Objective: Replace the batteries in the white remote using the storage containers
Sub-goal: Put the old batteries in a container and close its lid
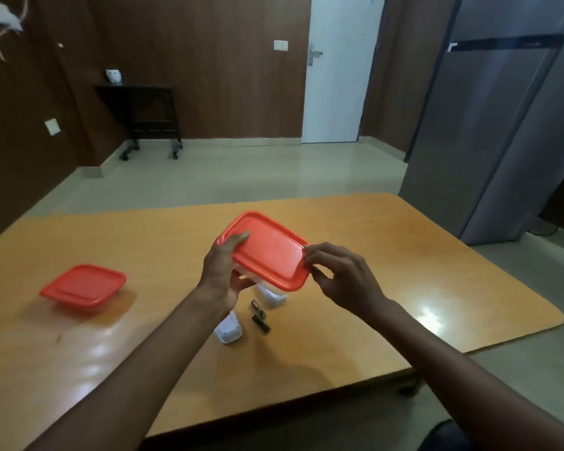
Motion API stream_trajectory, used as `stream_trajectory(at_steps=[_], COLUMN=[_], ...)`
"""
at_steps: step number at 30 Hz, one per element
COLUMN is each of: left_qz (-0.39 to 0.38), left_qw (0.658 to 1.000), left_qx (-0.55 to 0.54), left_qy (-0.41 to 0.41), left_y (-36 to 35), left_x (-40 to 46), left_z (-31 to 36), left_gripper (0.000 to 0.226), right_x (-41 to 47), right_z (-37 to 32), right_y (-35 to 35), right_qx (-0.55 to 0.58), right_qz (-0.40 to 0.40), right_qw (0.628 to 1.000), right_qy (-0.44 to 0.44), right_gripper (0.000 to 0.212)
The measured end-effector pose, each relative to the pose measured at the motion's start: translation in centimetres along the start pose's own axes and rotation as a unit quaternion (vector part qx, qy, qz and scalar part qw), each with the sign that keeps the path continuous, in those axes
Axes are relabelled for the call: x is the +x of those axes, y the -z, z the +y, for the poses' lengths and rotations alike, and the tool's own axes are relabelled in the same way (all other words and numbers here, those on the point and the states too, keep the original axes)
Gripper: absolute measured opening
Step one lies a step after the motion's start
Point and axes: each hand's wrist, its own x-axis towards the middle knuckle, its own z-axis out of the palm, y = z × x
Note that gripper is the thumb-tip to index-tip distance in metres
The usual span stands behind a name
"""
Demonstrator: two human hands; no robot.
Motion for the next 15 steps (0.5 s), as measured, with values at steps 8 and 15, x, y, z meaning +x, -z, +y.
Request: stream_trajectory(at_steps=[8,15], left_qz=[0.002,-0.03], left_qw=[0.997,0.992], left_qx=[-0.078,-0.126], left_qy=[-0.018,0.004], left_y=[6.5,8.6], left_x=[-5.6,-7.7], left_z=[-1.0,-2.2], left_gripper=[0.083,0.064], right_x=[-0.1,-1.3], right_z=[-11.5,-15.4], right_y=[-2.5,-6.2], right_qx=[0.005,-0.002], right_qz=[-0.05,-0.071], right_qw=[0.993,0.991], right_qy=[-0.105,-0.117], right_gripper=[0.058,0.087])
